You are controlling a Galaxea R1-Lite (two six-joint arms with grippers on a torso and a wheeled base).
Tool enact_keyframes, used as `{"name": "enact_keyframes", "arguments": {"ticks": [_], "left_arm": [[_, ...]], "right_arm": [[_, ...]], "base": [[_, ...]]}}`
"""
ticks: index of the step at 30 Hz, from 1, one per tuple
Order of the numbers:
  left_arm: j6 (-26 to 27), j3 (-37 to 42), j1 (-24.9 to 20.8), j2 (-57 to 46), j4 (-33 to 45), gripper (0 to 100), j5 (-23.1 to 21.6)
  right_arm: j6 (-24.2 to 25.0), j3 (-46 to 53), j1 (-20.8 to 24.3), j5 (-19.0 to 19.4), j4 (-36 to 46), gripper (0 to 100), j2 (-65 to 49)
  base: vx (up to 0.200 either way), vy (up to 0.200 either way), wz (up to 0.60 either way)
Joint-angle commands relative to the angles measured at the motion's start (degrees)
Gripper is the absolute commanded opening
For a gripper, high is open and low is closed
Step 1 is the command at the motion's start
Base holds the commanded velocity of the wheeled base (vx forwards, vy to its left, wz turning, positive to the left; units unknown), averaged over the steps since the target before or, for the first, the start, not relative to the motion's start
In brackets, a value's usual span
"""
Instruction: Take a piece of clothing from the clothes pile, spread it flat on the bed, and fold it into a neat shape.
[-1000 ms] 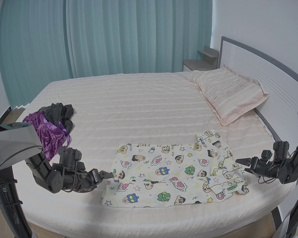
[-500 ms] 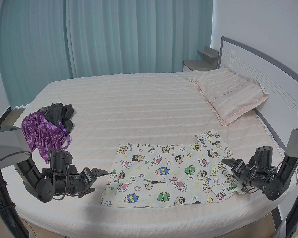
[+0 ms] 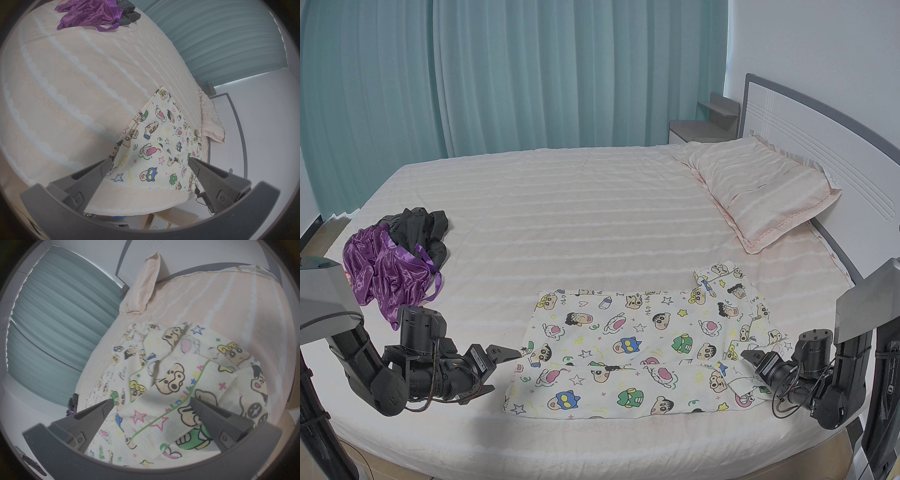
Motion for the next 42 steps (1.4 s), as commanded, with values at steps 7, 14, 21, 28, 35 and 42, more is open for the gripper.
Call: {"name": "enact_keyframes", "arguments": {"ticks": [7, 14, 21, 28, 35, 42], "left_arm": [[0.0, 0.3, -0.7, -0.3, -0.1, 100, 0.3], [-0.1, 0.5, -1.4, -0.9, -0.1, 100, 0.5], [-4.9, 0.3, -1.3, -3.3, -0.1, 100, 0.7], [-6.2, 0.4, -1.4, -3.4, -0.1, 100, 0.7], [-6.4, 0.7, -1.4, -3.4, -0.1, 100, 0.8], [-6.6, 1.5, -2.5, -3.4, -0.1, 100, 0.8]], "right_arm": [[0.4, 0.2, -0.8, 0.3, -0.9, 100, -0.3], [0.8, 0.1, -0.5, 0.7, -0.9, 100, -6.7], [3.1, 0.9, -1.1, 1.0, -0.9, 100, -11.6], [3.1, 2.8, -2.1, 1.1, -1.0, 100, -11.6], [3.1, 2.3, -2.4, 1.1, -0.9, 100, -11.4], [3.1, 2.3, -2.5, 1.1, -0.9, 100, -11.5]], "base": [[0.0, 0.0, 0.0], [0.0, 0.0, 0.0], [0.0, 0.0, 0.0], [0.086, 0.0, 0.0], [0.0, 0.0, 0.0], [0.0, 0.0, 0.0]]}}
